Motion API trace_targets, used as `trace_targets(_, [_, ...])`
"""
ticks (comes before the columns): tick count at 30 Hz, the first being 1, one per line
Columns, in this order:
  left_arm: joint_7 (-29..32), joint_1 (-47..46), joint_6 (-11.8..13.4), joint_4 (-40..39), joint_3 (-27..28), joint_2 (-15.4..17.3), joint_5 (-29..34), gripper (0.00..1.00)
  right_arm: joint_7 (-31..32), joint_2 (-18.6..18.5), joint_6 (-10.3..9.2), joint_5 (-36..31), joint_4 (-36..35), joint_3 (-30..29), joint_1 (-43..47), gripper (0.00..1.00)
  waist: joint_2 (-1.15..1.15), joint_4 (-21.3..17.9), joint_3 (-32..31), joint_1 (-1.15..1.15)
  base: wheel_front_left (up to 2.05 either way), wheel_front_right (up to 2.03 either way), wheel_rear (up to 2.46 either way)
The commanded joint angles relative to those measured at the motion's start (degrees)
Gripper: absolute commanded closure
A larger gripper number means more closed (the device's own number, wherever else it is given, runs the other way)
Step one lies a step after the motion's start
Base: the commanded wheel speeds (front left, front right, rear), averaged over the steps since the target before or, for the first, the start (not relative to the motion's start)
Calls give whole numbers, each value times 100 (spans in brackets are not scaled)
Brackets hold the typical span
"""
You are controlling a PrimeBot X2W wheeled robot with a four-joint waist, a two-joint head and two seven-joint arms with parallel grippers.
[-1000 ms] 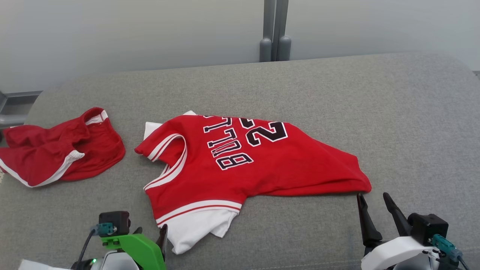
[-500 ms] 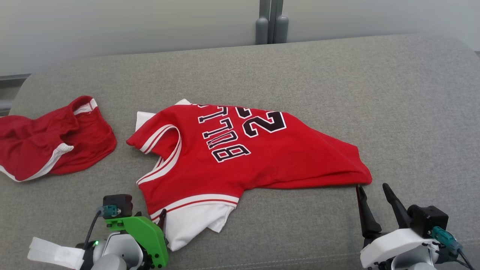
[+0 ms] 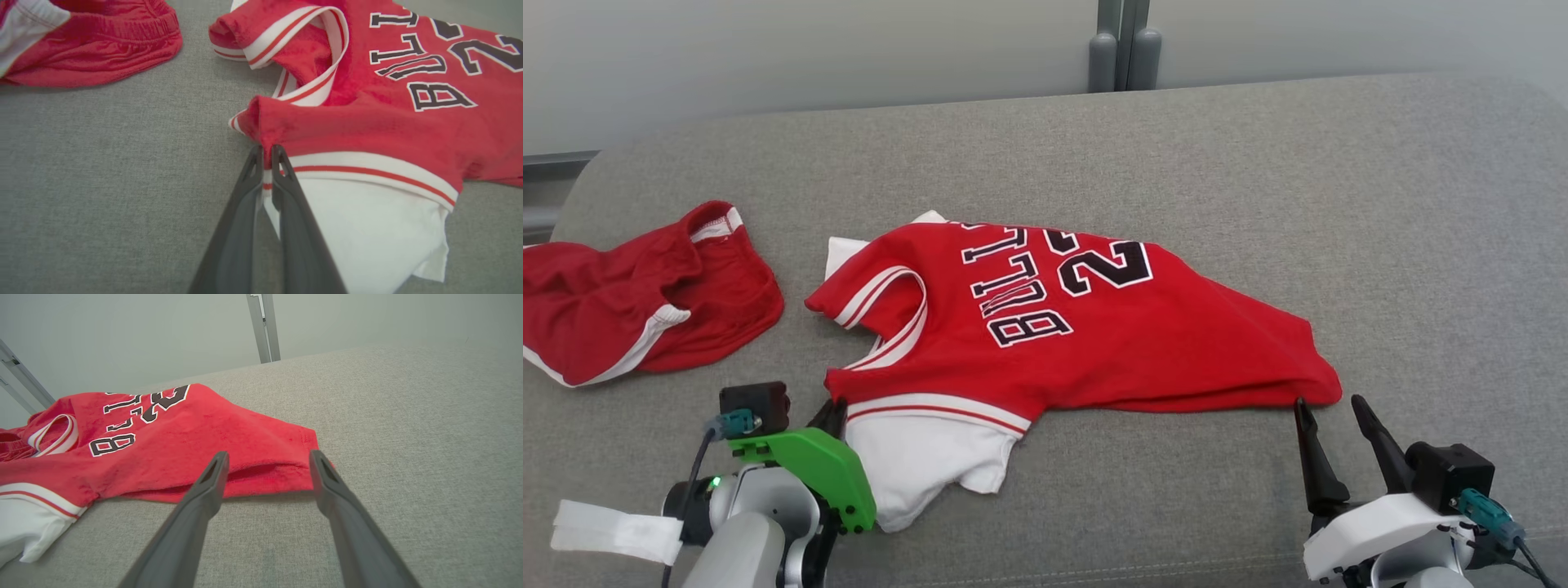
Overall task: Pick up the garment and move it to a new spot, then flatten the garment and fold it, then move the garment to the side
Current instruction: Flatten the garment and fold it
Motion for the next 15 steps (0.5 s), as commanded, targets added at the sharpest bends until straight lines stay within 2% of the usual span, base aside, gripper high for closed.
trace_targets(1, [-54,-184,26,39,28,52,32,100,-28,-10,-6,0,1,13,-45,0,0,5,18,0,0,0,0])
trace_targets(12, [-414,-1130,-131,850,-131,316,399,100,24,-11,-6,-99,-66,118,-196,0,0,-140,298,0,0,0,0])
trace_targets(13, [-440,-1199,-143,945,-154,328,428,76,28,-11,-6,-103,-68,112,-200,0,0,-149,315,0,0,0,0])
trace_targets(14, [-484,-1264,-148,1027,-178,340,470,14,28,-10,-6,-108,-72,109,-199,0,0,-156,328,0,0,0,0])
trace_targets(15, [-504,-1310,-150,1113,-198,337,487,0,29,-10,-6,-114,-75,104,-198,0,0,-161,337,0,0,0,0])
